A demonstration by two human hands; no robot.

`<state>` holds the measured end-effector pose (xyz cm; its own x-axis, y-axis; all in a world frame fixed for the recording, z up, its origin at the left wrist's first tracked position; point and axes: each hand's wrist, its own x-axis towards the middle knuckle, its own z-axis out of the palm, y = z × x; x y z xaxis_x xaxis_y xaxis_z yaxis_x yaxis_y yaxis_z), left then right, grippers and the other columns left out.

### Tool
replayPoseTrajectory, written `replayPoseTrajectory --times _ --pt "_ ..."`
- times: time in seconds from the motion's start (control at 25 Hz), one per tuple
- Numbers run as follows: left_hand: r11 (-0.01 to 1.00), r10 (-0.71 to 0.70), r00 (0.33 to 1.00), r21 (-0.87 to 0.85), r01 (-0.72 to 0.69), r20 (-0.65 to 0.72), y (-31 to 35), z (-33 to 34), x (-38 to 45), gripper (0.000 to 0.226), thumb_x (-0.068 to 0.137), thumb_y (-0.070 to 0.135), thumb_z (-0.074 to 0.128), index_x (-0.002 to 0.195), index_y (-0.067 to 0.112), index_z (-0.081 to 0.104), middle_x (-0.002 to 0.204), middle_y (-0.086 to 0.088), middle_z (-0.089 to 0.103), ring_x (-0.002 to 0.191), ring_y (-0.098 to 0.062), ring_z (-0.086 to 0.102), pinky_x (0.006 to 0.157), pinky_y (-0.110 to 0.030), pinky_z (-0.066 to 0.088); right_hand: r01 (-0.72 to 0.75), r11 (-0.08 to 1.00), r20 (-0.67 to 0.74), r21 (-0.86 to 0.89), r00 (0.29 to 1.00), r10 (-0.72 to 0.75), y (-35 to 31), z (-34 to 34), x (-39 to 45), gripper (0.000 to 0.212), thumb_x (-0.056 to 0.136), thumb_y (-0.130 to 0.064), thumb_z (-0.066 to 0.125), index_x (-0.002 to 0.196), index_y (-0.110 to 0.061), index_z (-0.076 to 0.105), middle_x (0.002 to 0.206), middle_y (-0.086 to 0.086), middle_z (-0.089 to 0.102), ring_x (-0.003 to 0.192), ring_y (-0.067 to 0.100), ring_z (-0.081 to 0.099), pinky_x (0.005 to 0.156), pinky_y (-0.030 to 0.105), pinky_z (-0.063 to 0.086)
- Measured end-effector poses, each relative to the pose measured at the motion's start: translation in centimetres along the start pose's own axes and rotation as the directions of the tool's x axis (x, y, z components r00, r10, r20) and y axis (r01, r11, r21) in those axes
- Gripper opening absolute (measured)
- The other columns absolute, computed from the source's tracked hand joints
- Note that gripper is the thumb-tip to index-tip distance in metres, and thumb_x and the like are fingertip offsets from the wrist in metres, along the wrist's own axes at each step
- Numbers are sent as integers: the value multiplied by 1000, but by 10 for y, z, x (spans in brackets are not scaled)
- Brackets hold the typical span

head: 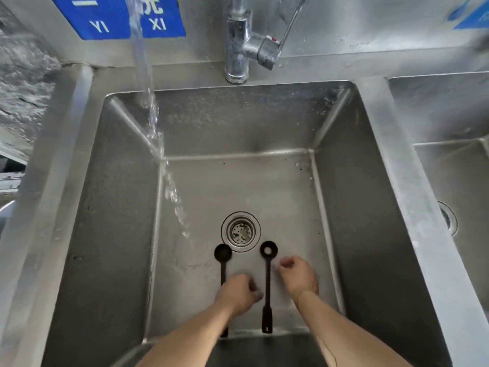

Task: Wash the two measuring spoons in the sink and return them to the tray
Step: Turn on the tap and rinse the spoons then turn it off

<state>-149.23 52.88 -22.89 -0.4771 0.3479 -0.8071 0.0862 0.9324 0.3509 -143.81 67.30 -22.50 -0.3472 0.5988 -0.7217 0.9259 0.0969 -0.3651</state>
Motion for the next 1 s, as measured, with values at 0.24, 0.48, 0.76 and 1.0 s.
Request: replayPoseTrajectory --times 0.24,0.48,0.76,1.0 --pt "976 -18 999 -218 25 33 17 27 10 14 78 27 67 87 16 70 83 -10 74 70 -25 68 66 -39 57 14 997 243 82 969 -33 13 21 17 25 74 -21 79 98 -16 75 94 7 77 84 20 67 85 32 55" --pt "892 -26 999 -452 6 -38 22 17 9 12 84 23 65 95 22 70 80 -4 72 67 -15 65 48 -20 41 -31 974 260 226 965 -29 -14 10 20 17 79 -12 76 95 -15 70 91 12 73 85 26 68 79 40 59" --pt "795 45 997 -602 -76 -65 24 -48 -32 9 88 25 64 94 20 69 79 3 68 70 -11 61 52 -22 47 43 902 285 430 941 -181 -96 -40 -24 31 85 -1 69 114 -12 61 85 20 68 61 21 52 47 26 40" --pt "605 50 986 -781 -154 -156 2 -108 -98 13 86 23 71 96 14 73 84 -4 78 75 -13 71 64 -29 55 196 881 348 430 865 -362 -169 -53 -86 60 84 4 68 134 -21 48 101 23 73 67 23 58 60 33 48"
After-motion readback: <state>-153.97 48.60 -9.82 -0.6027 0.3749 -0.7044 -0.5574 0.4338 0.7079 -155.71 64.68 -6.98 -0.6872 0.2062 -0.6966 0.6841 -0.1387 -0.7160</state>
